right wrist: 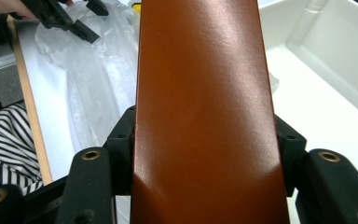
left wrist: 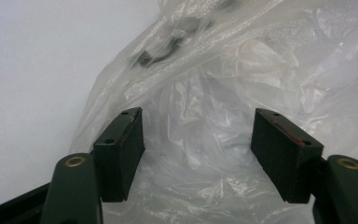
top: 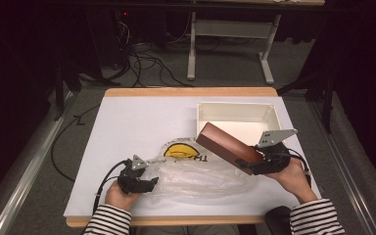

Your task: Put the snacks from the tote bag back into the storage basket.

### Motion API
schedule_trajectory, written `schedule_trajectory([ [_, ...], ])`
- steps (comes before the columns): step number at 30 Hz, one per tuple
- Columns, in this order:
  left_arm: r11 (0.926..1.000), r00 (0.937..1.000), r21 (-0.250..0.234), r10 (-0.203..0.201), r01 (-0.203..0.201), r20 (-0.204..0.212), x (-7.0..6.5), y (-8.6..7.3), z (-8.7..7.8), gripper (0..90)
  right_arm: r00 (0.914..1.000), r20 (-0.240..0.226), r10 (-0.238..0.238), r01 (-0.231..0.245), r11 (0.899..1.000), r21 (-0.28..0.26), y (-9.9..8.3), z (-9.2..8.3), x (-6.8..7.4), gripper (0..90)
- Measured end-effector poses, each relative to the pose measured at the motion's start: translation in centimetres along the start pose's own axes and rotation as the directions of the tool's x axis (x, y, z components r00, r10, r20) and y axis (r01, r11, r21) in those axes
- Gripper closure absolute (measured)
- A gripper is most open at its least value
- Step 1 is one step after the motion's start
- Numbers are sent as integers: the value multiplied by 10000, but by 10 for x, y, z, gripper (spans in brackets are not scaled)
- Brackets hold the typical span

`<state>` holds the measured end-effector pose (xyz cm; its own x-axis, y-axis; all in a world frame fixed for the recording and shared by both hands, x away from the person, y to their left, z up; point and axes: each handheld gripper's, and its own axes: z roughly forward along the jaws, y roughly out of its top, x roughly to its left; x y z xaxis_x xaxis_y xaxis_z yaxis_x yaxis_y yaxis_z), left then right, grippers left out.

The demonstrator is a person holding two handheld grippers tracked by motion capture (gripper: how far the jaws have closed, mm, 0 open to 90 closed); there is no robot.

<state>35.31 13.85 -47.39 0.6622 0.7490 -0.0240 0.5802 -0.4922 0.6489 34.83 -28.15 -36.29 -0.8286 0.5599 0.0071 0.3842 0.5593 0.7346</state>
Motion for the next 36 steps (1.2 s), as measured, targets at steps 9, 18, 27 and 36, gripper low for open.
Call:
schedule_trajectory([
  [9, 10000, 10000, -8, 7, -7, -1, 0, 0, 0, 350, 9987, 343, 386, -394, 9990, 223, -5, -3, -16, 433],
  [18, 10000, 10000, -46, -36, 36, -13, 0, 0, 0, 350, 9926, 821, 890, -931, 9945, 477, -10, -4, -33, 434],
  [27, 10000, 10000, -57, -57, 57, -16, 0, 0, 0, 350, 9856, 1107, 1279, -1365, 9878, 743, -13, 0, -51, 434],
  [36, 10000, 10000, -72, -65, 65, -18, 0, 0, 0, 350, 9778, 1494, 1467, -1663, 9778, 1277, -12, 17, -69, 433],
])
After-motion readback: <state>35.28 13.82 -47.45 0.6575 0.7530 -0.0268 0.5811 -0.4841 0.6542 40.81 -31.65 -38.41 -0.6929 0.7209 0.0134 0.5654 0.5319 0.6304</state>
